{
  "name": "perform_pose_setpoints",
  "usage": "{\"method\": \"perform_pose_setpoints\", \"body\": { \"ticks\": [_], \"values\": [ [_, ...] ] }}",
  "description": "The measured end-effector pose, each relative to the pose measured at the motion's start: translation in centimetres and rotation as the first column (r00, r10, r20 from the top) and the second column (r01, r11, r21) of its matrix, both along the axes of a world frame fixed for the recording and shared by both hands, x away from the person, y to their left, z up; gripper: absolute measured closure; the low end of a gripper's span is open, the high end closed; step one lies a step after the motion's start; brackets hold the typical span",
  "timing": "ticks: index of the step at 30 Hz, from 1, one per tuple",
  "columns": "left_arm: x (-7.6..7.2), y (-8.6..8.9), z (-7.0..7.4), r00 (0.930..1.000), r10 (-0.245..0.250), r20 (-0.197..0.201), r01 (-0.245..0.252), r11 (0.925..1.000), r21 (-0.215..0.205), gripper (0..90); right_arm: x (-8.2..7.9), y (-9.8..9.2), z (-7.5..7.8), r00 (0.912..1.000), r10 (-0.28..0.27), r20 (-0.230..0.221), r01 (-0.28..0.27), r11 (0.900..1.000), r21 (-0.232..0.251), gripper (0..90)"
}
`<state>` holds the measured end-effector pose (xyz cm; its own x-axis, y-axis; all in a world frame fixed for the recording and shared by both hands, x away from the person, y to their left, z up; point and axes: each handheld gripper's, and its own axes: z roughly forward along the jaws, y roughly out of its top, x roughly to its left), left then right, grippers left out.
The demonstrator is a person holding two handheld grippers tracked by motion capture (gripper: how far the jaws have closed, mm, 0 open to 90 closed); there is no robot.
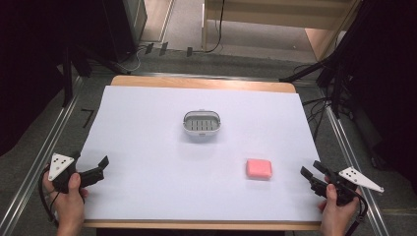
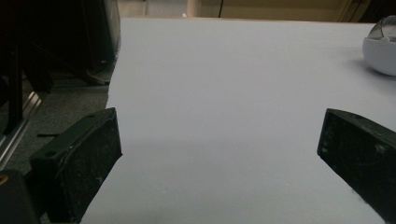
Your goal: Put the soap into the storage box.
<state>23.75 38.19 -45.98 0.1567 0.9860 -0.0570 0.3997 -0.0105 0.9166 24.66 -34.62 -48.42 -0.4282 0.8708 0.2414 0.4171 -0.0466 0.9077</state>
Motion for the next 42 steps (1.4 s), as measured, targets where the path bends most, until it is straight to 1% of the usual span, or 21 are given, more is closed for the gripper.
{"method": "perform_pose_setpoints", "body": {
  "ticks": [5, 12, 13, 15, 16, 17, 18, 19, 20, 24, 28, 30, 32, 34, 35, 37, 38, 39, 40, 41, 42],
  "values": [
    [0.3, -0.2, 0.0, 0.9996, -0.009, -0.028, 0.009, 0.9999, 0.014, 0.2, 0.0, 0.8, 0.6, 0.9962, 0.067, -0.055, -0.073, 0.991, -0.110, 38.9],
    [0.3, -0.4, 0.0, 0.9992, -0.018, -0.036, 0.019, 0.9992, 0.036, 0.2, 0.9, 2.2, 2.0, 0.9745, 0.198, -0.105, -0.216, 0.953, -0.211, 33.9],
    [0.4, -0.4, 0.0, 0.9990, -0.020, -0.040, 0.022, 0.9989, 0.042, 0.2, 1.5, 2.9, 2.1, 0.9541, 0.265, -0.140, -0.291, 0.929, -0.230, 33.7],
    [0.5, -0.5, 0.0, 0.9988, -0.020, -0.044, 0.022, 0.9985, 0.050, 0.2, 1.6, 3.1, 2.1, 0.9470, 0.284, -0.150, -0.314, 0.917, -0.245, 33.4],
    [0.5, -0.6, 0.0, 0.9985, -0.020, -0.050, 0.023, 0.9981, 0.057, 0.2, 2.2, 4.1, 2.1, 0.9237, 0.332, -0.191, -0.377, 0.877, -0.299, 32.0],
    [0.5, -0.6, 0.0, 0.9985, -0.020, -0.050, 0.023, 0.9981, 0.057, 0.2, 2.2, 4.1, 2.1, 0.9237, 0.332, -0.191, -0.377, 0.877, -0.299, 32.0],
    [0.5, -0.6, 0.0, 0.9986, -0.019, -0.049, 0.022, 0.9980, 0.060, 0.2, 2.7, 4.9, 2.2, 0.9010, 0.371, -0.224, -0.430, 0.835, -0.344, 32.0],
    [0.5, -0.6, 0.0, 0.9986, -0.019, -0.049, 0.022, 0.9980, 0.060, 0.2, 2.7, 4.9, 2.2, 0.9010, 0.371, -0.224, -0.430, 0.835, -0.344, 32.0],
    [0.4, -0.6, 0.0, 0.9988, -0.020, -0.045, 0.023, 0.9979, 0.061, 0.2, 3.1, 5.6, 2.5, 0.8792, 0.404, -0.253, -0.473, 0.805, -0.358, 31.6],
    [0.3, -0.6, 0.0, 0.9992, -0.019, -0.036, 0.021, 0.9981, 0.058, 0.2, 4.2, 6.7, 3.2, 0.8376, 0.456, -0.301, -0.543, 0.755, -0.367, 27.5],
    [0.3, -0.7, 0.0, 0.9991, -0.025, -0.034, 0.027, 0.9972, 0.070, 0.2, 5.1, 7.8, 4.0, 0.8042, 0.480, -0.350, -0.592, 0.700, -0.399, 25.7],
    [0.3, -0.7, 0.0, 0.9991, -0.026, -0.034, 0.029, 0.9969, 0.073, 0.2, 5.3, 8.1, 4.2, 0.7997, 0.481, -0.359, -0.598, 0.692, -0.405, 24.6],
    [0.3, -0.9, -0.1, 0.9988, -0.031, -0.039, 0.034, 0.9961, 0.081, 0.2, 5.9, 9.2, 4.8, 0.7717, 0.499, -0.394, -0.635, 0.643, -0.428, 24.7],
    [0.4, -0.9, -0.1, 0.9986, -0.035, -0.039, 0.038, 0.9957, 0.085, 0.2, 6.0, 9.4, 4.9, 0.7663, 0.503, -0.399, -0.642, 0.631, -0.436, 24.7],
    [0.4, -0.9, -0.1, 0.9984, -0.036, -0.044, 0.040, 0.9950, 0.091, 0.3, 6.3, 10.3, 5.3, 0.7468, 0.518, -0.418, -0.665, 0.594, -0.453, 26.1],
    [0.4, -1.0, -0.1, 0.9981, -0.039, -0.047, 0.043, 0.9939, 0.102, 0.4, 6.6, 11.1, 5.5, 0.7306, 0.527, -0.434, -0.683, 0.562, -0.467, 26.7],
    [0.5, -1.1, -0.1, 0.9979, -0.041, -0.050, 0.046, 0.9933, 0.105, 0.4, 6.6, 11.1, 5.5, 0.7306, 0.527, -0.434, -0.683, 0.562, -0.467, 26.7],
    [0.5, -1.2, -0.1, 0.9978, -0.043, -0.050, 0.048, 0.9924, 0.113, 0.4, 6.9, 11.9, 5.6, 0.7129, 0.538, -0.449, -0.701, 0.530, -0.477, 27.5],
    [0.5, -1.2, -0.1, 0.9978, -0.043, -0.050, 0.048, 0.9924, 0.113, 0.4, 6.9, 11.9, 5.6, 0.7129, 0.538, -0.449, -0.701, 0.530, -0.477, 27.5],
    [0.5, -1.2, -0.1, 0.9974, -0.047, -0.054, 0.053, 0.9918, 0.117, 0.4, 7.3, 12.6, 5.6, 0.7060, 0.530, -0.470, -0.708, 0.500, -0.499, 27.5],
    [0.5, -1.2, -0.1, 0.9974, -0.047, -0.054, 0.053, 0.9918, 0.117, 0.4, 7.3, 12.6, 5.6, 0.7060, 0.530, -0.470, -0.708, 0.500, -0.499, 27.5]
  ]
}}
